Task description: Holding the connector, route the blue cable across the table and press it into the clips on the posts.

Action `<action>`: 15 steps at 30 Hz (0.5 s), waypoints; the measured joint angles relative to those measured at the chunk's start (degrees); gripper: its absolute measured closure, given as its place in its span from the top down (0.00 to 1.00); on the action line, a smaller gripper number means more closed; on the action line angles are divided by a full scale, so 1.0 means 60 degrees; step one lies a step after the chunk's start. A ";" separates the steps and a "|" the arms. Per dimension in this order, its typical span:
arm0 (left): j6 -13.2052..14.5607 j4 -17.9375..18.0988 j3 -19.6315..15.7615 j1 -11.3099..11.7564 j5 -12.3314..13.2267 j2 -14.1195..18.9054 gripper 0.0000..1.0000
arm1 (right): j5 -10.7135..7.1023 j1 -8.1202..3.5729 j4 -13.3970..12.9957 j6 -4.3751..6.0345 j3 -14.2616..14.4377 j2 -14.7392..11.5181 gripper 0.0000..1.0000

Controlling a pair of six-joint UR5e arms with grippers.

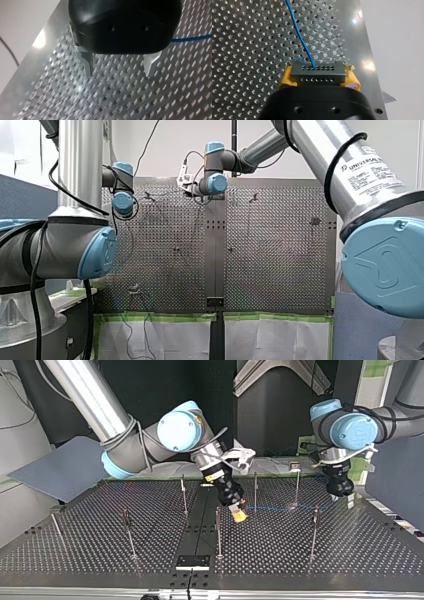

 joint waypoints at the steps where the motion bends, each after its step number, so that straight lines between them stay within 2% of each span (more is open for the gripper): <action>1: -0.0057 -0.0068 -0.0080 -0.0030 0.0075 0.0077 1.00 | 0.0016 0.0015 0.0026 -0.0012 0.0000 0.0006 0.00; 10: -0.0563 -0.0838 -0.0386 -0.0182 0.0798 0.0676 1.00 | 0.0222 0.0113 0.0173 -0.0098 0.0000 0.0093 0.00; 15: -0.0761 -0.0979 -0.0486 -0.0226 0.1060 0.1002 1.00 | 0.0347 0.0118 0.0188 -0.0102 0.0000 0.0118 0.00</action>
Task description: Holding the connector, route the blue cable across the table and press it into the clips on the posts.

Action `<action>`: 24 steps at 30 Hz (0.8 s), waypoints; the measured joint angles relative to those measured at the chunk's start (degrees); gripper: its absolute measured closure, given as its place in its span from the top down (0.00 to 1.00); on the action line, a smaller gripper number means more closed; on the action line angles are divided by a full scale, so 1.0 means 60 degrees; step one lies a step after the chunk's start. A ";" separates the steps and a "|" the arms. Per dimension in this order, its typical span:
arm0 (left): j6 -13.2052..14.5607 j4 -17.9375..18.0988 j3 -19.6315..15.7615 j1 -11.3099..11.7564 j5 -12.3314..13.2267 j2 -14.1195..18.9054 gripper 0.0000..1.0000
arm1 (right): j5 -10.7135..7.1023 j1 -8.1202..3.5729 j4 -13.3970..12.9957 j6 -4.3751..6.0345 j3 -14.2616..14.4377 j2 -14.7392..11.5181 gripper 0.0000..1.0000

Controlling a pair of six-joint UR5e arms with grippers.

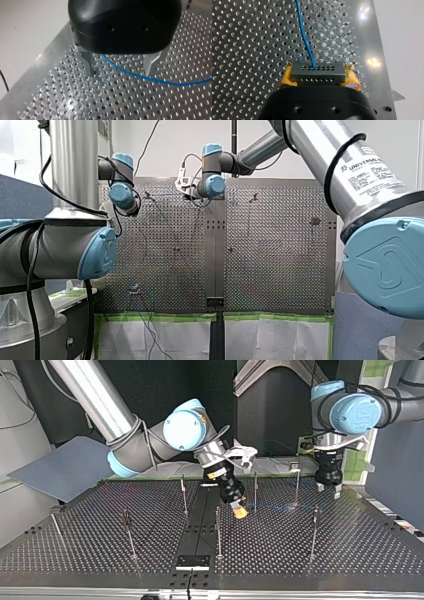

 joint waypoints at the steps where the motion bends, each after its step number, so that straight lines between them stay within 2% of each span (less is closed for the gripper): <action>1: -0.0014 -0.0009 -0.0018 -0.0002 0.0022 0.0036 1.00 | 0.0023 0.0000 0.0002 0.0000 0.0000 0.0001 0.00; 6: -0.0051 -0.0021 -0.0088 -0.0023 0.0077 0.0139 1.00 | 0.0136 0.0001 0.0006 -0.0001 0.0000 0.0014 0.00; 10: 0.0084 -0.0016 -0.0231 -0.0090 0.0306 0.0404 1.00 | 0.0174 -0.0026 0.0021 0.0033 0.0000 0.0018 0.00; 17: 0.0694 0.0011 -0.0315 -0.0247 0.0945 0.1038 1.00 | 0.0269 -0.0067 0.0059 0.0089 -0.0001 0.0046 0.00; 24: 0.1319 -0.0151 -0.0318 -0.0440 0.1571 0.1189 1.00 | 0.0329 -0.0082 0.0072 0.0115 0.0000 0.0061 0.00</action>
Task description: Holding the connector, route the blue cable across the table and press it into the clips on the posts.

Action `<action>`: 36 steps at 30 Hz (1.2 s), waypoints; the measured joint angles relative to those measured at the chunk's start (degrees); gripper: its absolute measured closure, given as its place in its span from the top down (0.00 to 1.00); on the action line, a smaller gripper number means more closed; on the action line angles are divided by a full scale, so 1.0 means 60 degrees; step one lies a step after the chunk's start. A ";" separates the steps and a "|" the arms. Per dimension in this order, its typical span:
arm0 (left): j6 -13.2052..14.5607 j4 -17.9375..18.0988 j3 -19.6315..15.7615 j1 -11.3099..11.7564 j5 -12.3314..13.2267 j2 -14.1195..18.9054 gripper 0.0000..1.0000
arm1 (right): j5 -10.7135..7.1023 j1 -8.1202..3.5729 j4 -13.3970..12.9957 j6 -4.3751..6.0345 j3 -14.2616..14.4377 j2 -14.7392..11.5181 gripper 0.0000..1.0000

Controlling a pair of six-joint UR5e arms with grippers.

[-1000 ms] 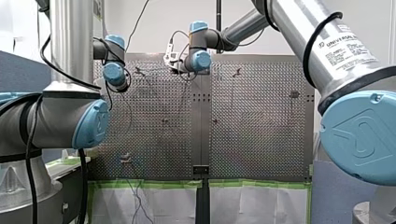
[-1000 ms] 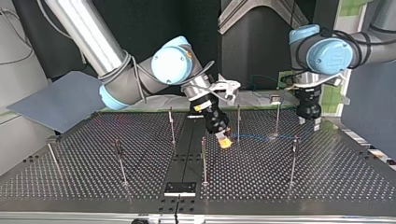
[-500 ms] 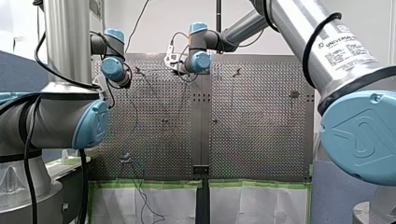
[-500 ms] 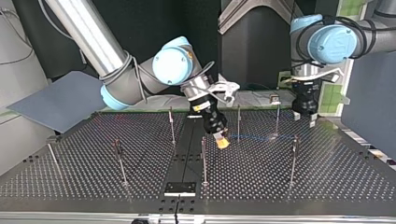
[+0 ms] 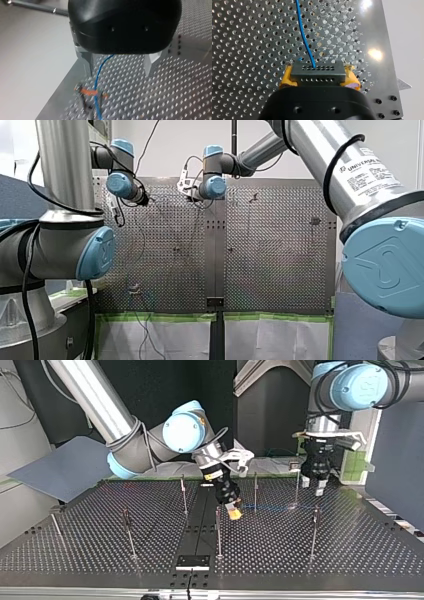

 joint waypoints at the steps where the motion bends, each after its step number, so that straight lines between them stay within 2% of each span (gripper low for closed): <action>1: 0.0083 -0.0011 0.0001 -0.0028 0.0078 0.0003 1.00 | 0.0002 0.0000 0.0000 0.0000 0.0000 0.0004 0.00; 8: 0.0705 0.0137 0.0038 -0.0233 0.0313 -0.0018 1.00 | 0.0015 -0.0011 -0.0002 0.0002 0.0000 0.0026 0.00; 14: 0.0889 0.0526 0.0319 -0.0427 0.0231 -0.0394 1.00 | 0.0007 -0.0012 -0.0003 0.0002 0.0001 0.0043 0.00; 22: 0.0786 0.0915 0.0868 -0.0590 0.0019 -0.0665 1.00 | 0.0014 -0.0018 -0.0004 0.0002 0.0000 0.0050 0.00; 30: 0.0843 0.0931 0.1295 -0.0764 0.0009 -0.1276 1.00 | 0.0019 -0.0019 -0.0006 0.0002 -0.0002 0.0060 0.00; 36: 0.0873 0.1143 0.1591 -0.0891 -0.0161 -0.1792 1.00 | 0.0012 -0.0023 -0.0007 0.0002 -0.0002 0.0070 0.00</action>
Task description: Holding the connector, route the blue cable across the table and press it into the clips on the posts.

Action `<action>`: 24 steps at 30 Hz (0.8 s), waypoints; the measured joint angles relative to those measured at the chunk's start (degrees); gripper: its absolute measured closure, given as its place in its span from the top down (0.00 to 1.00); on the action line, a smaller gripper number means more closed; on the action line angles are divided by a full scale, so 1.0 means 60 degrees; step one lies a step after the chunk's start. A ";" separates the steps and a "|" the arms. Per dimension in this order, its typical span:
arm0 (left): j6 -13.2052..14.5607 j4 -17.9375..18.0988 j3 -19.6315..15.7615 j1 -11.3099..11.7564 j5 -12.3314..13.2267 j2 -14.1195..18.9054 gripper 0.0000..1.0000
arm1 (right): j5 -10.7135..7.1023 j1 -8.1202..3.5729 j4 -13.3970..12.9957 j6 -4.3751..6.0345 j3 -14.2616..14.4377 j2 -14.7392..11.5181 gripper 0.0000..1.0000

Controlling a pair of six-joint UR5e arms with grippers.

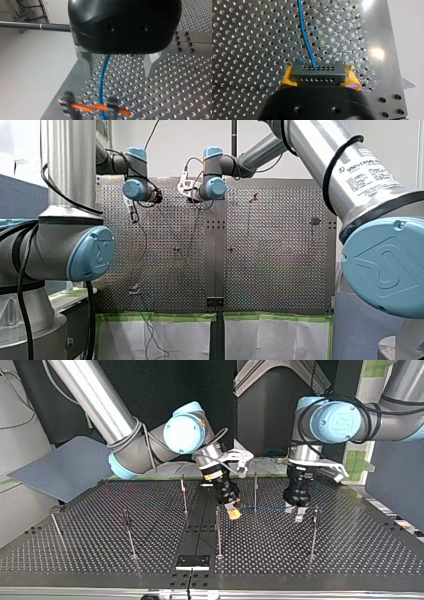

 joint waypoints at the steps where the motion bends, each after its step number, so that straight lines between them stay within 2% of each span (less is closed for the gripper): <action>1: -0.0003 0.0037 0.0040 -0.0015 -0.0034 -0.0081 1.00 | -0.0002 -0.0001 0.0001 0.0000 0.0001 0.0000 0.00; 8: -0.0001 0.0147 0.0181 -0.0049 -0.0259 -0.0337 1.00 | 0.0004 -0.0004 0.0001 0.0000 0.0001 0.0004 0.00; 9: 0.0009 0.0142 0.0184 -0.0050 -0.0278 -0.0342 0.95 | 0.0001 -0.0004 0.0002 0.0000 0.0001 0.0005 0.00; 11: 0.0031 0.0124 0.0185 -0.0051 -0.0313 -0.0346 0.95 | -0.0003 -0.0003 0.0007 0.0001 0.0000 0.0009 0.00; 12: 0.0037 0.0115 0.0185 -0.0051 -0.0324 -0.0346 0.67 | -0.0005 -0.0004 0.0009 0.0000 0.0001 0.0014 0.00; 13: 0.0044 0.0107 0.0185 -0.0052 -0.0345 -0.0346 0.61 | -0.0006 -0.0004 0.0010 0.0000 0.0001 0.0015 0.00; 14: 0.0050 0.0093 0.0186 -0.0053 -0.0387 -0.0346 0.61 | -0.0007 -0.0004 0.0012 0.0001 0.0002 0.0016 0.00; 16: 0.0048 0.0057 0.0187 -0.0056 -0.0453 -0.0347 0.50 | -0.0008 -0.0001 0.0013 0.0000 0.0001 0.0015 0.00; 17: 0.0047 0.0015 0.0188 -0.0060 -0.0499 -0.0348 0.50 | -0.0007 0.0000 0.0014 0.0000 0.0002 0.0016 0.00; 19: 0.0042 -0.0044 0.0188 -0.0064 -0.0566 -0.0349 0.22 | -0.0008 0.0000 0.0014 0.0001 0.0001 0.0016 0.00; 20: 0.0039 -0.0074 0.0188 -0.0065 -0.0609 -0.0349 0.22 | -0.0008 0.0001 0.0015 0.0001 0.0001 0.0016 0.00; 22: 0.0038 -0.0106 0.0188 -0.0068 -0.0694 -0.0349 0.00 | -0.0008 0.0002 0.0014 0.0000 0.0002 0.0018 0.00; 24: 0.0048 -0.0142 0.0188 -0.0068 -0.0806 -0.0350 0.00 | -0.0008 0.0004 0.0014 0.0000 0.0002 0.0022 0.00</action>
